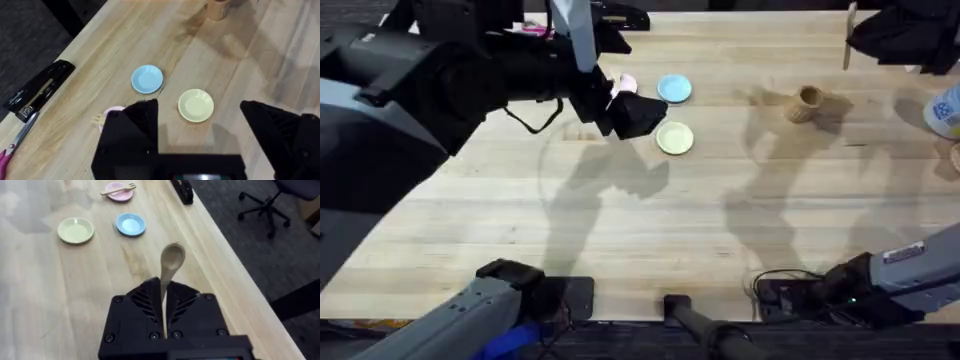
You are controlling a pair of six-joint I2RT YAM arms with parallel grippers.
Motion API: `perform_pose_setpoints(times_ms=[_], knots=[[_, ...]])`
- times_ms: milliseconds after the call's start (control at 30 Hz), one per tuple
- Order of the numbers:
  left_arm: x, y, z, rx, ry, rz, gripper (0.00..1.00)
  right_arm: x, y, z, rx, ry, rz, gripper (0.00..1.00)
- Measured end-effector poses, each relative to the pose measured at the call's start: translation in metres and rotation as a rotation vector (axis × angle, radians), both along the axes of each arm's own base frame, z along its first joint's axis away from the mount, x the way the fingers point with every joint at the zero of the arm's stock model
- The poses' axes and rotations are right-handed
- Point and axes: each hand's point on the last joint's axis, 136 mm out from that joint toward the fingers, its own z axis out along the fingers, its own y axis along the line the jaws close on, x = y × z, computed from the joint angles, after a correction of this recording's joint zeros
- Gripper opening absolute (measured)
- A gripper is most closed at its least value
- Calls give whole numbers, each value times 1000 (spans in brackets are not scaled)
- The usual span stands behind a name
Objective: Pick up a utensil and set it on the pink plate, then put the other utensil in the container.
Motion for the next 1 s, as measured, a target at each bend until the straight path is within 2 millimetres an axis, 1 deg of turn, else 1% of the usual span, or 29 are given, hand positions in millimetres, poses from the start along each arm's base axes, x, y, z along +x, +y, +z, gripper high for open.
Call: perform_pose_setpoints(times_ms=[167, 333, 500, 700, 1000], knots=[[0, 0, 0, 0, 0, 0, 992, 5, -1, -13, 19, -47, -6, 33], [0, 0, 0, 0, 0, 0, 993, 6, 0, -26, 35, -69, -8, 33], [0, 0, 0, 0, 0, 0, 994, 10, -2, -37, 46, -66, -10, 33], [0, 0, 0, 0, 0, 0, 993, 14, -4, -57, 70, -28, -13, 33], [0, 0, 0, 0, 0, 0, 994, 17, -6, -65, 79, -23, -14, 33]])
